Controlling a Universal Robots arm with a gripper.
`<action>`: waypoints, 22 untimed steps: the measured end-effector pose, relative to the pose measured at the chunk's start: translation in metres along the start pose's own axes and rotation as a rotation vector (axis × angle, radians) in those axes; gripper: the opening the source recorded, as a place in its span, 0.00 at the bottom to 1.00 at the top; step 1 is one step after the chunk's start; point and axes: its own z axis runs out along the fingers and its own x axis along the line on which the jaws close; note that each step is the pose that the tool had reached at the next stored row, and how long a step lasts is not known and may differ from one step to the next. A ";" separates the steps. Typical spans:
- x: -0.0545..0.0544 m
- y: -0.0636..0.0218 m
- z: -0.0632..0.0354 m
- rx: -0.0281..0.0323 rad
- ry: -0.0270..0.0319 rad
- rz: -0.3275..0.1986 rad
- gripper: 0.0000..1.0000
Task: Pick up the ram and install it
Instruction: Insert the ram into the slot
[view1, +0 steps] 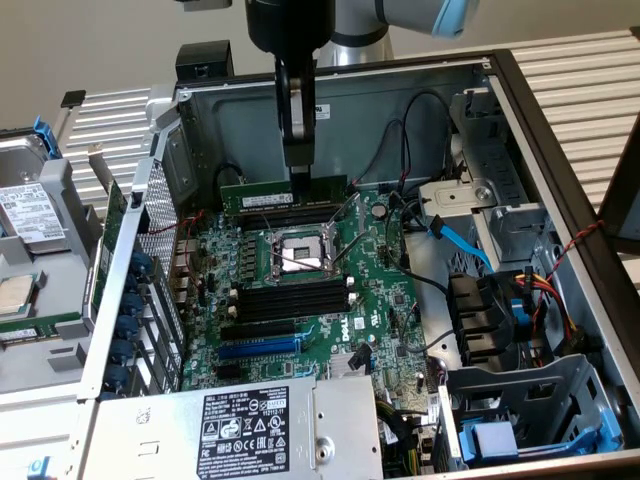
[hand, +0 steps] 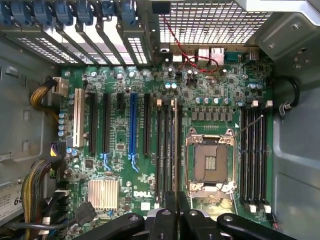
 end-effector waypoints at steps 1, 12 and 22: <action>0.000 0.0000 0.0002 0.0000 0.0001 0.000 0.12; 0.003 -0.0003 0.0092 0.0003 0.0047 0.000 0.12; 0.005 -0.0009 0.0260 0.0005 0.0090 0.000 0.12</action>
